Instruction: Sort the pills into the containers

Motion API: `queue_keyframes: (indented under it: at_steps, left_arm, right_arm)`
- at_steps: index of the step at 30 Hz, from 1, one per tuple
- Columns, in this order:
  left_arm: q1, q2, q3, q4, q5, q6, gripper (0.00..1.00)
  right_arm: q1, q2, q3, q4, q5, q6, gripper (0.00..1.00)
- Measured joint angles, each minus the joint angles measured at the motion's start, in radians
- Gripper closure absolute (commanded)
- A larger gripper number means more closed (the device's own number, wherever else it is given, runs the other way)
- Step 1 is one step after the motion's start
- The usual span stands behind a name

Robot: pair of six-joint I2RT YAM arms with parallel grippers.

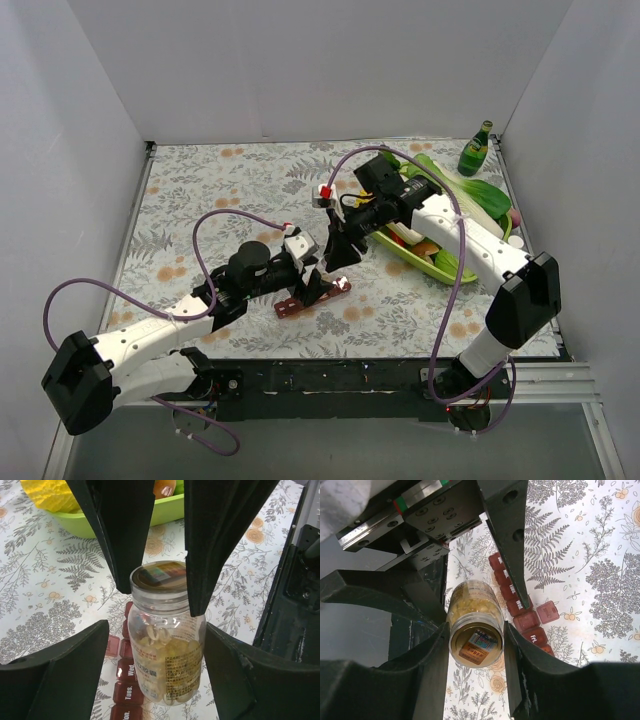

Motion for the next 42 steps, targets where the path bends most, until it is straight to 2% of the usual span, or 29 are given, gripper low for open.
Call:
queue_keyframes:
  at_steps: [2,5,6,7,15,22,25,28,29,30,32,36,42]
  left_arm:
    - [0.0,0.0,-0.004,0.005,0.011,-0.01,0.39]
    - [0.0,0.001,-0.01,0.004,0.034,-0.024,0.81]
    - [-0.001,0.001,-0.01,0.003,0.037,-0.028,0.93]
    - [-0.001,0.002,-0.01,0.003,0.042,-0.035,1.0]
    - [0.0,-0.006,-0.012,-0.011,0.099,-0.056,1.0]
    - [0.0,-0.069,-0.02,-0.041,0.208,-0.058,1.0]
    - [0.0,-0.069,-0.02,-0.05,0.24,-0.052,1.0]
    - [0.002,-0.069,-0.02,-0.053,0.249,-0.052,1.0]
    - [0.002,-0.068,-0.02,-0.053,0.249,-0.052,1.0]
    - [0.003,-0.067,-0.02,-0.053,0.249,-0.053,1.0]
    - [0.003,-0.067,-0.02,-0.055,0.25,-0.056,1.0]
    - [0.002,-0.067,-0.034,-0.07,0.252,-0.064,1.0]
    - [0.002,-0.077,-0.048,-0.069,0.222,-0.078,1.0]
  right_arm:
    - [0.0,-0.006,-0.01,0.006,-0.007,0.005,0.9]
    - [0.0,-0.012,-0.025,0.024,-0.016,0.01,0.9]
    - [-0.002,-0.012,-0.027,0.028,-0.016,0.011,0.9]
    - [-0.004,-0.013,-0.031,0.032,-0.018,0.013,0.9]
    - [-0.005,-0.031,-0.063,0.02,-0.047,-0.015,0.89]
    - [-0.005,-0.062,-0.077,-0.106,-0.127,-0.232,0.88]
    - [0.002,-0.081,-0.097,-0.114,-0.126,-0.262,0.84]
    - [0.006,-0.082,-0.097,-0.105,-0.114,-0.236,0.63]
    - [0.007,-0.082,-0.097,-0.101,-0.111,-0.227,0.41]
    - [0.007,-0.082,-0.097,-0.099,-0.108,-0.216,0.31]
    - [0.008,-0.082,-0.097,-0.083,-0.104,-0.18,0.18]
    - [0.005,-0.098,-0.097,-0.008,-0.084,-0.125,0.12]
    - [-0.024,-0.163,-0.119,0.1,-0.047,0.014,0.1]
